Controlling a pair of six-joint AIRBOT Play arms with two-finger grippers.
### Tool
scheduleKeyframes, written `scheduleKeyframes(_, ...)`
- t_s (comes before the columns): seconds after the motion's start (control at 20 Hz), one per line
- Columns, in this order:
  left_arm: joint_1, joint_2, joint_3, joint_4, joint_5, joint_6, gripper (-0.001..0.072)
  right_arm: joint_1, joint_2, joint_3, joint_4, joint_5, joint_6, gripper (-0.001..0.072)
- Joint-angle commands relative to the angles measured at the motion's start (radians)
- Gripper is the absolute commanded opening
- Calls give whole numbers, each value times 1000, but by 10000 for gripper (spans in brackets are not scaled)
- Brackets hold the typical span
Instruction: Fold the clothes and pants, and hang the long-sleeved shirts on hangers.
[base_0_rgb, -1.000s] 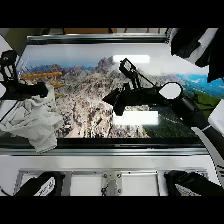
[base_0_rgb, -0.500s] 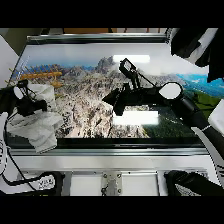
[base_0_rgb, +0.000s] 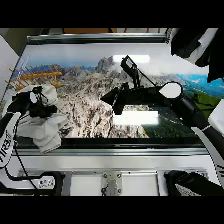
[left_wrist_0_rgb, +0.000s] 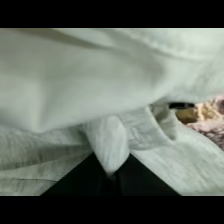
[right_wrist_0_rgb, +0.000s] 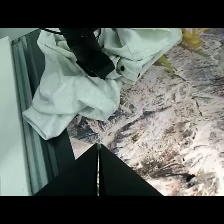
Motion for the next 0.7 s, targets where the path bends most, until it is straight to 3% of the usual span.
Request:
scheduleKeyframes(0.0,-15,82,99,-132,-70,51,21,-26,8,0,27,-4,11,27)
scheduleKeyframes(0.2,-156,290,276,-352,-82,96,22,-186,106,1,-61,-118,146,26)
scheduleKeyframes(0.35,-376,396,366,-387,38,95,21,-346,211,1,-248,-143,344,26)
scheduleKeyframes(0.5,-615,397,410,-386,164,95,22,-489,297,1,-425,-119,533,27)
scheduleKeyframes(0.65,-808,286,451,-386,179,95,22,-592,348,0,-445,-49,569,27)
